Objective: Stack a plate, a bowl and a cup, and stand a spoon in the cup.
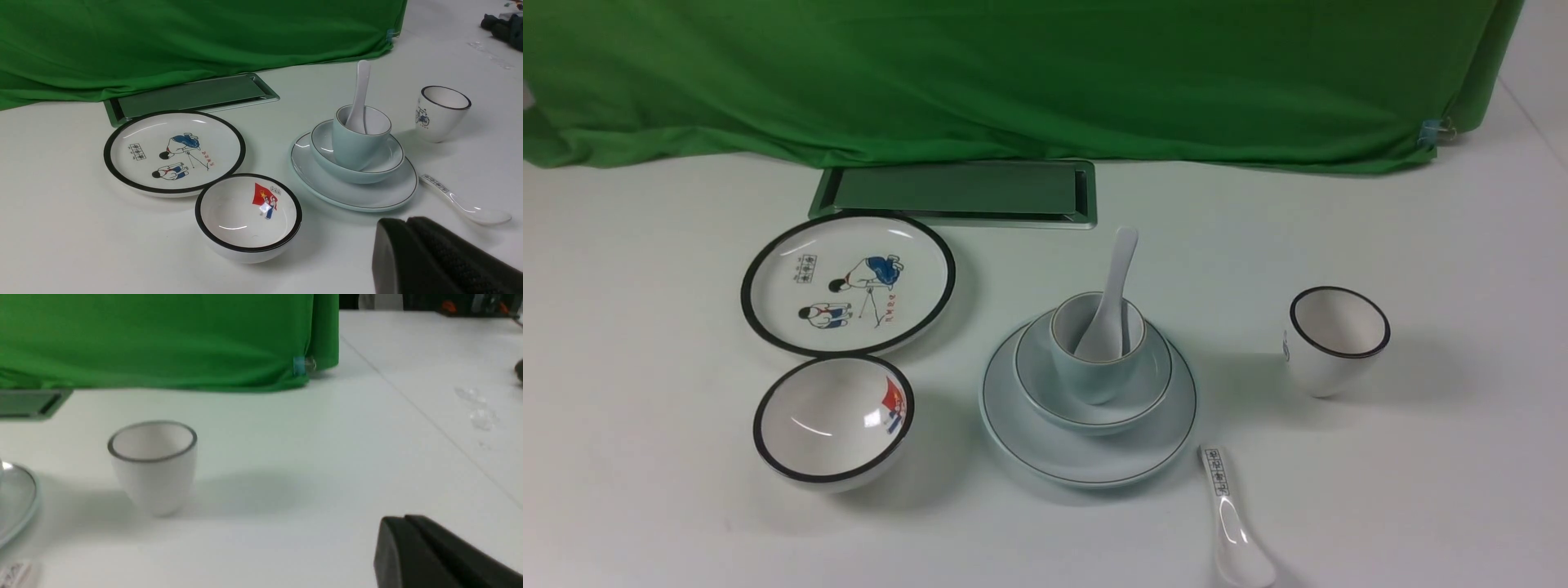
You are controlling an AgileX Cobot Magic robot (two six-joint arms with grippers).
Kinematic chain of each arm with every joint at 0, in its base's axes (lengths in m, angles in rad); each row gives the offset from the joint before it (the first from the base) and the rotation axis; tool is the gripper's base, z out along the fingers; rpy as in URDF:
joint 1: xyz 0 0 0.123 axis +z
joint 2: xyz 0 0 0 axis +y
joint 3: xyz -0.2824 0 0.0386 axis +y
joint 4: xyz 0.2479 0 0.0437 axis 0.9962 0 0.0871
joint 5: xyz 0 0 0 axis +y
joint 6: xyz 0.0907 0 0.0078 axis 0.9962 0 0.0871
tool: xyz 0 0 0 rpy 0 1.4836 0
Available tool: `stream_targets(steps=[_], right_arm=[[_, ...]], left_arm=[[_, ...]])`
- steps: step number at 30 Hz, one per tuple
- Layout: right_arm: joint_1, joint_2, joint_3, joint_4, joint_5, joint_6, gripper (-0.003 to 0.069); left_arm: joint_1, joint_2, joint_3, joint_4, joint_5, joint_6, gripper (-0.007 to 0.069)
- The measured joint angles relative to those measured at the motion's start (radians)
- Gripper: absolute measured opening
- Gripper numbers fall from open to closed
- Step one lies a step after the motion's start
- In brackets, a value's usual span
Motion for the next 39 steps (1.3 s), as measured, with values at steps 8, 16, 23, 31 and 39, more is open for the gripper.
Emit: stream_targets(steps=[8, 16, 23, 31, 39], right_arm=[[-0.001, -0.001, 0.0, -0.001, 0.074, 0.053, 0.001], [-0.001, -0.001, 0.0, -0.001, 0.078, 0.074, 0.001], [0.033, -0.001, 0.0, 0.0, 0.08, 0.075, 0.001], [0.064, -0.001, 0.0, 0.001, 0.08, 0.075, 0.001], [0.065, -0.001, 0.0, 0.001, 0.08, 0.076, 0.0009]], left_arm=[[0.0, 0.0, 0.0, 0.002, 0.0, 0.0, -0.0031], [0.0, 0.0, 0.0, 0.003, 0.0, 0.0, -0.0031], [0.0, 0.0, 0.0, 0.003, 0.0, 0.0, -0.0031], [0.0, 0.0, 0.0, 0.004, 0.0, 0.0, -0.0031], [0.0, 0.0, 0.0, 0.006, 0.0, 0.0, -0.0031]])
